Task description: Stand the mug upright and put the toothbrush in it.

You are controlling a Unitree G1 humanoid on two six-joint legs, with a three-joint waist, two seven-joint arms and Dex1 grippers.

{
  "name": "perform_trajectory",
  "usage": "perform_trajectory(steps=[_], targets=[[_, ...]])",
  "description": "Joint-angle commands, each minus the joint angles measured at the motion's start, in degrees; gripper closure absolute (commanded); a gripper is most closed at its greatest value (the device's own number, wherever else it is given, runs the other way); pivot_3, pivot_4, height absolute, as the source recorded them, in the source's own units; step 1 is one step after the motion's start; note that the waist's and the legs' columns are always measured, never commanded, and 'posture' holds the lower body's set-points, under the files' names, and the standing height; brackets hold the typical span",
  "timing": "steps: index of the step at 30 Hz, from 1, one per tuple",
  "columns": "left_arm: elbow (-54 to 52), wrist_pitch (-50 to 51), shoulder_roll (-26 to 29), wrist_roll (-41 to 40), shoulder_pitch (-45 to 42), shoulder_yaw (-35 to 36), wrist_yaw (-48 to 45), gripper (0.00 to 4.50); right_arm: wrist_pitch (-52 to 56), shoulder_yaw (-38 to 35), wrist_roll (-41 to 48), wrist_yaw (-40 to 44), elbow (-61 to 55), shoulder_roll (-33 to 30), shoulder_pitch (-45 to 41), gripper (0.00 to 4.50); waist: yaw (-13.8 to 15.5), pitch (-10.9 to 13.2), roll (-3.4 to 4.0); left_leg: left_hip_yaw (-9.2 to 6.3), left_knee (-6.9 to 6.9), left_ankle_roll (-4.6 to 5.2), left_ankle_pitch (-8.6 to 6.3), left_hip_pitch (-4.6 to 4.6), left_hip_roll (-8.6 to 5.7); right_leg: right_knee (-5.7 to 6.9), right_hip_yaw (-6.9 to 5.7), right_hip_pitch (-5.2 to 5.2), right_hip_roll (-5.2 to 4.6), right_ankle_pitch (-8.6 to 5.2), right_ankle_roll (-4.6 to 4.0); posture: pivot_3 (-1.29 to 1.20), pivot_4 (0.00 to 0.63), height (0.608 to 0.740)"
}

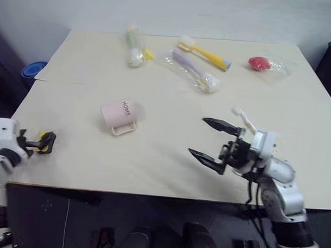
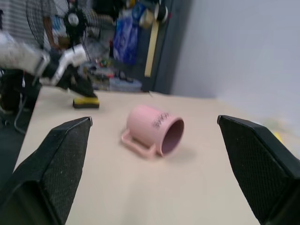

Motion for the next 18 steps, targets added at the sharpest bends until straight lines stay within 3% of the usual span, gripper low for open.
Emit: perform_trajectory(steps=[1,3,6,8,13,18], targets=[[0.58,-9.74,6.14,0.15,1.23,0.06,-12.48,0.08,0.19,-4.69,2.22,3.02,-3.17,-4.14,4.04,0.00,0.03,0.00,0.00,0.00,0.00,0.00,0.00,0.01,0.00,0.00,0.01,0.02,0.00,0.00,0.00,0.00,0.150,0.740],[-0.37,-18.50,9.27,1.72,2.22,-3.38,-21.78,0.08,-0.43,-7.98,2.44,5.02,-2.82,-6.75,8.20,0.00,0.37,0.01,0.01,0.00,0.00,0.00,0.00,0.00,0.00,-0.06,0.00,0.04,-0.04,-0.01,-0.01,0.00,0.150,0.740],[-6.35,-18.33,8.95,-0.98,1.02,-7.62,-27.69,0.08,-1.48,-11.96,2.34,6.34,-2.87,-8.60,13.78,0.00,1.05,0.06,0.17,0.03,-0.01,0.04,-0.01,0.01,-0.03,-0.17,0.01,0.14,-0.10,-0.01,-0.02,0.00,0.150,0.740],[-11.87,-18.54,8.93,1.78,1.01,-14.39,-30.23,0.08,-1.76,-14.41,2.03,6.42,-3.83,-8.98,17.74,0.00,1.09,0.06,0.17,0.03,0.00,0.07,-0.01,0.03,-0.06,-0.22,0.05,0.16,-0.13,-0.01,-0.01,0.00,0.150,0.740],[-18.08,-11.11,0.91,7.44,-7.65,-26.31,-21.66,0.08,-3.06,-16.80,0.99,4.11,-4.17,-6.80,22.49,0.00,0.94,0.07,0.17,0.08,0.01,0.07,-0.01,0.03,-0.02,-0.08,0.11,0.12,-0.04,0.00,0.01,0.00,0.150,0.740],[-16.10,-8.41,-3.74,19.91,-16.10,-37.15,-15.27,0.08,-2.91,-15.73,1.21,0.94,-6.80,-4.09,23.99,0.00,0.44,0.07,0.13,0.21,0.00,0.05,-0.02,0.04,0.05,0.03,0.18,-0.01,0.05,0.01,0.03,0.00,0.150,0.740]])
